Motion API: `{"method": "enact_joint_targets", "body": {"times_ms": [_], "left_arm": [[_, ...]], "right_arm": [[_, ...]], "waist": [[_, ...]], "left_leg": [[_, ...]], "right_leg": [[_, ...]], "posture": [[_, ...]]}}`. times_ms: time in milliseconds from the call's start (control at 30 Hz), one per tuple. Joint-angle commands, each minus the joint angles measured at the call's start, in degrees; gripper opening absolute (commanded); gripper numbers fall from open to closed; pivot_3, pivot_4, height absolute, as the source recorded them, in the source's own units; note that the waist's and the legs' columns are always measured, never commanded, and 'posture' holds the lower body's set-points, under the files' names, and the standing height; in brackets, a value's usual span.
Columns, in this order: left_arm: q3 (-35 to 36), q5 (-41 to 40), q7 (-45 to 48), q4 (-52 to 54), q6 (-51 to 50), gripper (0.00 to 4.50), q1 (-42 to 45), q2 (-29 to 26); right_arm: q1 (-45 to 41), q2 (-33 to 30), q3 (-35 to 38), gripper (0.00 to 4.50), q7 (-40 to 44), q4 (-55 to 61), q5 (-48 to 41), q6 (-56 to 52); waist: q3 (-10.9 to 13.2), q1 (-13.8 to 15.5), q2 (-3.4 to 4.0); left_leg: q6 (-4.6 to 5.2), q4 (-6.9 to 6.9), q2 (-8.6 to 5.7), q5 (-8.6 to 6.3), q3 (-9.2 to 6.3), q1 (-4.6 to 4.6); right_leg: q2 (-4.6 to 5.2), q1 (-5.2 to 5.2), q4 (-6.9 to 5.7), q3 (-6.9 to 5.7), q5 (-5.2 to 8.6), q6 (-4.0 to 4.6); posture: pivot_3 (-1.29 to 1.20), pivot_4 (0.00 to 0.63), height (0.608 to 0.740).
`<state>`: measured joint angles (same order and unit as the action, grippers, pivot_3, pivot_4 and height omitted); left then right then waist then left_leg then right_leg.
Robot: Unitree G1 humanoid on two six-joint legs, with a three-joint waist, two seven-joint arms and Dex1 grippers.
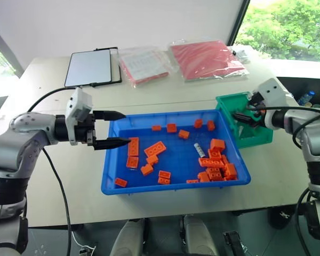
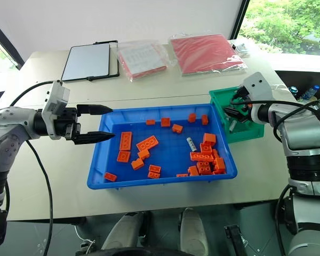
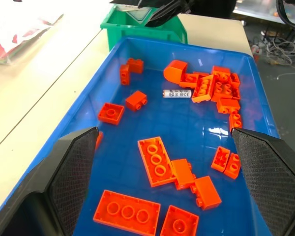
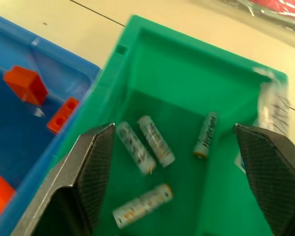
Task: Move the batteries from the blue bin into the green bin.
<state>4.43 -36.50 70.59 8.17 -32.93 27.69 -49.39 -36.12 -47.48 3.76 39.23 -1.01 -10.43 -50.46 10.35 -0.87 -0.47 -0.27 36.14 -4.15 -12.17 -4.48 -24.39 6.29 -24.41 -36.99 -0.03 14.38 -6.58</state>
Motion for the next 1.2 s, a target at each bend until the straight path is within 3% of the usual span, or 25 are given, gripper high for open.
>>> {"method": "enact_joint_targets", "body": {"times_ms": [33, 200, 400, 567, 800, 900, 1000, 1067, 1200], "left_arm": [[0.39, 0.13, 0.42, 0.86, 0.79, 4.50, 0.64, -0.09], [0.51, -0.20, -0.05, 2.51, 0.49, 4.50, -0.89, 0.25], [0.98, -0.61, -0.56, 3.57, -0.13, 4.50, -1.64, 0.30], [1.33, -1.11, -0.75, 4.04, -0.72, 4.50, -1.72, -0.16], [1.26, -1.30, -1.10, 4.29, -1.15, 4.50, -1.14, 0.06], [1.32, -1.29, -1.11, 4.22, -1.31, 4.50, -0.76, 0.14], [1.51, -1.49, -1.27, 4.09, -1.50, 4.50, -0.43, 0.25], [1.59, -1.51, -1.35, 4.22, -1.44, 4.50, -0.64, 0.31], [1.69, -1.48, -1.49, 4.50, -1.22, 4.50, -1.25, 0.48]], "right_arm": [[-1.19, 1.21, 3.41, 4.06, 0.33, 9.03, -4.41, -2.78], [2.30, 4.33, 1.95, 4.06, 0.55, 23.37, -11.10, -10.96], [10.68, 9.93, -1.95, 4.06, -6.08, 32.07, -13.74, -23.39], [13.10, 14.49, -2.48, 4.06, -10.13, 32.08, -14.10, -27.77], [13.73, 15.99, -6.90, 4.06, -12.01, 28.67, -12.99, -24.96], [13.13, 16.04, -7.84, 2.86, -12.30, 28.52, -13.10, -24.14], [12.44, 15.58, -8.41, 1.10, -11.91, 29.71, -13.64, -24.03], [11.33, 15.79, -7.42, 0.17, -11.88, 31.01, -14.39, -24.48], [4.24, 15.02, -0.40, 0.17, -11.49, 30.73, -16.73, -27.03]], "waist": [[0.00, 0.09, 0.00], [0.00, 0.07, -0.01], [-0.02, 0.32, -0.04], [-0.02, 0.12, -0.04], [-0.02, 0.19, -0.04], [-0.02, 0.15, -0.04], [-0.02, 0.12, -0.04], [-0.02, 0.11, -0.04], [-0.01, -0.03, -0.03]], "left_leg": [[0.00, 0.00, 0.00, 0.00, 0.00, 0.00], [0.00, -0.01, 0.01, 0.00, -0.05, 0.00], [0.00, 0.04, -0.02, 0.00, -0.11, -0.01], [0.00, 0.03, -0.02, 0.00, -0.10, 0.00], [0.00, 0.03, -0.02, 0.00, -0.11, 0.01], [0.00, 0.04, -0.02, 0.00, -0.10, 0.01], [0.00, 0.03, -0.01, 0.00, -0.11, 0.01], [0.00, 0.03, -0.01, 0.00, -0.11, 0.01], [0.00, 0.02, -0.01, 0.00, -0.11, 0.01]], "right_leg": [[0.00, 0.00, 0.00, 0.00, 0.00, 0.00], [0.00, 0.00, 0.00, -0.01, 0.00, 0.00], [0.02, 0.05, 0.01, -0.02, 0.01, 0.00], [0.04, 0.04, 0.00, -0.02, 0.00, 0.00], [0.00, 0.05, 0.00, -0.03, 0.00, 0.00], [0.00, 0.06, 0.00, -0.03, 0.00, 0.00], [-0.02, 0.05, 0.00, -0.03, 0.00, 0.00], [-0.03, 0.05, 0.00, -0.04, 0.00, 0.00], [-0.03, 0.04, -0.01, -0.03, 0.00, 0.00]], "posture": [[0.00, 0.150, 0.734], [0.00, 0.150, 0.734], [0.00, 0.150, 0.734], [0.00, 0.150, 0.734], [0.00, 0.150, 0.734], [0.00, 0.150, 0.734], [0.00, 0.150, 0.734], [0.00, 0.150, 0.734], [0.00, 0.150, 0.734]]}}
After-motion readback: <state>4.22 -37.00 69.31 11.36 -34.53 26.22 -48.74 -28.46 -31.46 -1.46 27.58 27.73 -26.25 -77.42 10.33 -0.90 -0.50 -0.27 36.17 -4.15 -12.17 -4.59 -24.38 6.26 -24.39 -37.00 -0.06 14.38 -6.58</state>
